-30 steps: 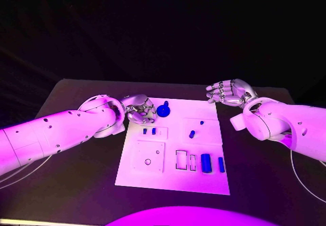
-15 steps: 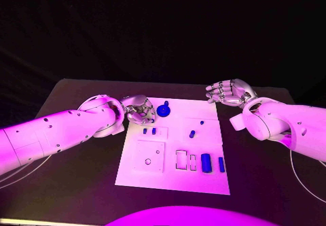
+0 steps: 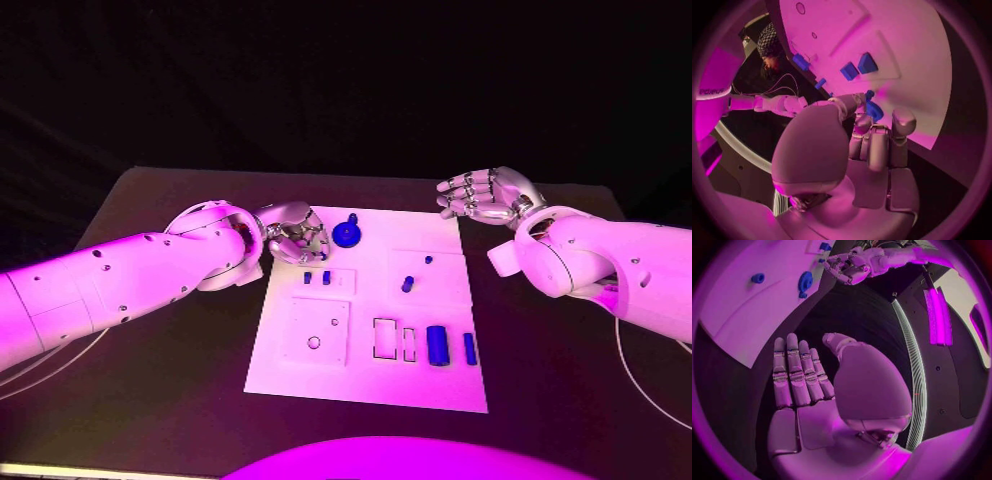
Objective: Assemble the parts on the task board
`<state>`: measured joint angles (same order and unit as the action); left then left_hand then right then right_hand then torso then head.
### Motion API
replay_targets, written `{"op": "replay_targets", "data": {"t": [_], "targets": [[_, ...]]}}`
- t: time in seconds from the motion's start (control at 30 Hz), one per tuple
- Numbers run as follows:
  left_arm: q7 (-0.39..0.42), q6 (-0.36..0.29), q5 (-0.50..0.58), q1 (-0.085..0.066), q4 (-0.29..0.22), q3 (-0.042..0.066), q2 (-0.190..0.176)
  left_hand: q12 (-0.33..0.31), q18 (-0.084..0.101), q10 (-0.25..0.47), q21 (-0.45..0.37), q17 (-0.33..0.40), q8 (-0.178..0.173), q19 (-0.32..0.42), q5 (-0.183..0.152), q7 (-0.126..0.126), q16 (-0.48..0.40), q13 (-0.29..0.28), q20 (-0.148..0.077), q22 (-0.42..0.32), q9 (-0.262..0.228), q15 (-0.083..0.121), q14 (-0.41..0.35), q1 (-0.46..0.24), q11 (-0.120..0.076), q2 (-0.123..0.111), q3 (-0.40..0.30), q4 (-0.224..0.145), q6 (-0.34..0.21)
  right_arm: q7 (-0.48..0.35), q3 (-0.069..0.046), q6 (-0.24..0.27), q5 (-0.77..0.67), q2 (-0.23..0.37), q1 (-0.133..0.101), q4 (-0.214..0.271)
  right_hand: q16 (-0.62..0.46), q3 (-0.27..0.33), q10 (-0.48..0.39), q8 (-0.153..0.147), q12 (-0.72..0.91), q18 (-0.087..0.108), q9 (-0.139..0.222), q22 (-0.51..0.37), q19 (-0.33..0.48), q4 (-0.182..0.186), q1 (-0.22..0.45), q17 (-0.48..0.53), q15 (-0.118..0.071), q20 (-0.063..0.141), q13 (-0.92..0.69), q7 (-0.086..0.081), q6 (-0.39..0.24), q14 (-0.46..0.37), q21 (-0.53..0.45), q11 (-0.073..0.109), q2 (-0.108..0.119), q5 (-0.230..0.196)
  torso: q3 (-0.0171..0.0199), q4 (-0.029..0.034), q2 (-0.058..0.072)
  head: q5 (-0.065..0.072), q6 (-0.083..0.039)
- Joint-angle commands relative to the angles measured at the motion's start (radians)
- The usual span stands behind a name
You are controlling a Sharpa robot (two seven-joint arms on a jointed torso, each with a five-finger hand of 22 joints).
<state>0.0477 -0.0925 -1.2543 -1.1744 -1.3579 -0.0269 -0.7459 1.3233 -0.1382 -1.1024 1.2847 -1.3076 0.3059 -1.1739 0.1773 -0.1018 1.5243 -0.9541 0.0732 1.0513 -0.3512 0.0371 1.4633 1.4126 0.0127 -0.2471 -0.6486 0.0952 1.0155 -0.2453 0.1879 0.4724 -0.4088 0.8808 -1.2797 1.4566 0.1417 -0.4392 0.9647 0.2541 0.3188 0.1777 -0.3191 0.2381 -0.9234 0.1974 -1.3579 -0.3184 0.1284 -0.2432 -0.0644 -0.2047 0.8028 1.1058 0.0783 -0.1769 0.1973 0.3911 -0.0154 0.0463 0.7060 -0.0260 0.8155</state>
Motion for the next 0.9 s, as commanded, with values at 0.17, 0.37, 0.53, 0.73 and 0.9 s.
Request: {"op": "replay_targets", "data": {"t": [0.17,0.37,0.53,0.73,0.9], "targets": [[0.0,0.013,-0.008,0.0,0.002,0.0,0.002,-0.011,0.015,0.017,0.0,-0.031,0.004,-0.005,-0.002,0.001,0.006,0.015,-0.003,-0.002,-0.001,0.003,0.022,0.0,0.003,0.01,-0.005,0.002,0.005,-0.01,0.0,-0.01,-0.004,0.0,0.001,0.001,-0.005,-0.005,0.005,-0.005,-0.003,0.005,0.001,-0.002,-0.002,0.0,0.007,0.001,-0.001,-0.003,0.001,-0.038,0.009,0.005,0.0,0.001,0.0,-0.002,-0.0004,0.0004,0.0,0.001,0.001],[0.003,0.011,-0.003,0.0,0.003,0.0,0.002,-0.018,0.015,0.027,0.0,-0.031,0.002,-0.004,-0.002,0.0,0.006,0.028,-0.003,-0.004,-0.001,0.002,0.021,-0.001,0.003,0.009,-0.006,0.002,0.001,-0.01,0.0,-0.011,-0.004,0.0,0.001,0.001,-0.006,-0.007,0.005,-0.006,-0.004,0.005,0.001,-0.003,-0.002,0.0,0.009,0.002,-0.001,-0.003,0.001,-0.038,0.009,0.005,-0.001,0.001,0.0,-0.002,-0.0003,0.0005,0.0,0.001,0.002],[0.007,0.007,0.001,0.0,0.003,0.0,0.001,-0.026,0.015,0.036,-0.001,-0.029,0.0,-0.003,-0.002,-0.001,0.005,0.041,-0.003,-0.004,0.0,0.002,0.02,-0.002,0.004,0.009,-0.007,0.001,-0.005,-0.01,0.0,-0.011,-0.004,0.0,0.001,0.0,-0.006,-0.007,0.005,-0.006,-0.004,0.005,0.001,-0.003,-0.002,0.0,0.009,0.002,-0.001,-0.003,0.001,-0.038,0.009,0.005,-0.001,0.001,0.0,-0.002,-0.0001,-0.0002,0.0,0.001,0.002],[0.012,0.004,0.007,0.0,0.004,0.0,0.001,-0.032,0.014,0.042,-0.002,-0.027,-0.005,0.0,-0.003,-0.002,0.004,0.05,-0.003,-0.007,0.002,0.001,0.02,-0.004,0.005,0.007,-0.008,0.001,-0.015,-0.01,0.0,-0.01,-0.004,-0.001,0.001,0.0,-0.006,-0.007,0.005,-0.006,-0.004,0.005,0.001,-0.003,-0.002,0.0,0.009,0.002,-0.001,-0.003,0.001,-0.038,0.009,0.005,-0.001,0.001,0.0,-0.002,-0.0001,-0.0001,0.0,0.0,0.001],[0.017,-0.006,0.013,0.0,0.005,0.0,0.0,-0.038,0.014,0.048,-0.004,-0.024,-0.012,0.003,-0.003,-0.004,0.003,0.06,-0.002,-0.01,0.005,0.0,0.018,-0.007,0.006,0.003,-0.008,0.002,-0.028,-0.01,0.0,-0.01,-0.004,-0.001,0.001,0.0,-0.006,-0.007,0.005,-0.006,-0.004,0.005,0.001,-0.003,-0.002,0.0,0.009,0.002,-0.001,-0.003,0.001,-0.038,0.009,0.005,-0.001,0.001,0.0,-0.002,0.0,0.0001,0.0,0.001,0.001]]}}
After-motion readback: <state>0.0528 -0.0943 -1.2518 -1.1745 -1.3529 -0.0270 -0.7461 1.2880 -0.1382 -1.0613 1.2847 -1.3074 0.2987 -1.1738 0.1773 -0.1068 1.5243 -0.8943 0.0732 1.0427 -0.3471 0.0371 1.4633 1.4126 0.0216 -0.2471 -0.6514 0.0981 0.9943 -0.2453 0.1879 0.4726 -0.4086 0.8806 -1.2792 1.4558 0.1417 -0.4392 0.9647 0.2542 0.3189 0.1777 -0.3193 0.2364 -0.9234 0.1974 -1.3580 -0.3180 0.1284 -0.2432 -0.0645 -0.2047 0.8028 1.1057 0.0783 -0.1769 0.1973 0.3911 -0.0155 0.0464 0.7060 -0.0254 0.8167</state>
